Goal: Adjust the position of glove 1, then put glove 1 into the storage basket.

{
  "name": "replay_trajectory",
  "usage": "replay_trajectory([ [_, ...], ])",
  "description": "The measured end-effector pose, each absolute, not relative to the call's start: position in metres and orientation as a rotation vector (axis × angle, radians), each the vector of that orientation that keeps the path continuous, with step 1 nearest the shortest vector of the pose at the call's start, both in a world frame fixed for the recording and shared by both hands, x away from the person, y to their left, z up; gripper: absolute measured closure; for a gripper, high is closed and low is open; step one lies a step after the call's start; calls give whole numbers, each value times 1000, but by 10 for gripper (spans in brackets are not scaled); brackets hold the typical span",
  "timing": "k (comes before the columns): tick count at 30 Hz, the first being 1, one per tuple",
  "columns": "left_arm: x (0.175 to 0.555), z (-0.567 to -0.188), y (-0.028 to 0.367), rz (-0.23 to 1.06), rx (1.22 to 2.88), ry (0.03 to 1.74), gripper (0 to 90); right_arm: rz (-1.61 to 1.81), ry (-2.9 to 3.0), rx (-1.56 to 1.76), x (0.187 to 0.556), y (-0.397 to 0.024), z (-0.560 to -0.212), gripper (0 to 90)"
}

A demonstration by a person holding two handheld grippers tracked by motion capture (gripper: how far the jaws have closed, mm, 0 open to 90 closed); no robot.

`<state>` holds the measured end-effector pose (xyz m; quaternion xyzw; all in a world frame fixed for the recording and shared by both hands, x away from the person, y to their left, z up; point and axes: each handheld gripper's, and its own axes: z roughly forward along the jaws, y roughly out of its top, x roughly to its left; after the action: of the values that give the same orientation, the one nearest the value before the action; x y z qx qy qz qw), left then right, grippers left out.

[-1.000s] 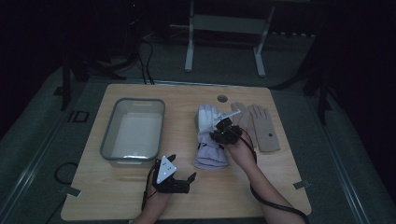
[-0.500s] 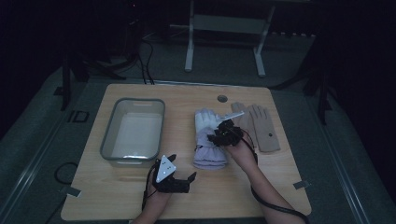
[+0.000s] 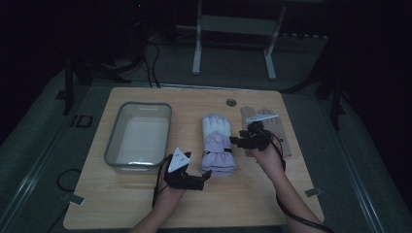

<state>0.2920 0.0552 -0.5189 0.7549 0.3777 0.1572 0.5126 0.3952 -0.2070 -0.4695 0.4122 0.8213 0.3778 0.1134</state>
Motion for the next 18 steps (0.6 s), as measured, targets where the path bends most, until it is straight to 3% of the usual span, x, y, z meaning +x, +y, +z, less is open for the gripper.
replay_trajectory([
  [3, 299, -513, 52, 385, 1832, 934, 10, 1111, 2403, 1217, 394, -209, -475, 450],
  [5, 307, -511, 52, 375, 1815, 972, 128, 1136, 2401, 1239, 394, -209, -481, 447],
  [6, 311, -512, 52, 362, 1813, 993, 138, 1143, 2403, 1242, 394, -208, -485, 440],
  [18, 333, -553, 40, 204, 1914, 1178, 161, 1130, 2446, 1389, 413, -205, -529, 465],
])
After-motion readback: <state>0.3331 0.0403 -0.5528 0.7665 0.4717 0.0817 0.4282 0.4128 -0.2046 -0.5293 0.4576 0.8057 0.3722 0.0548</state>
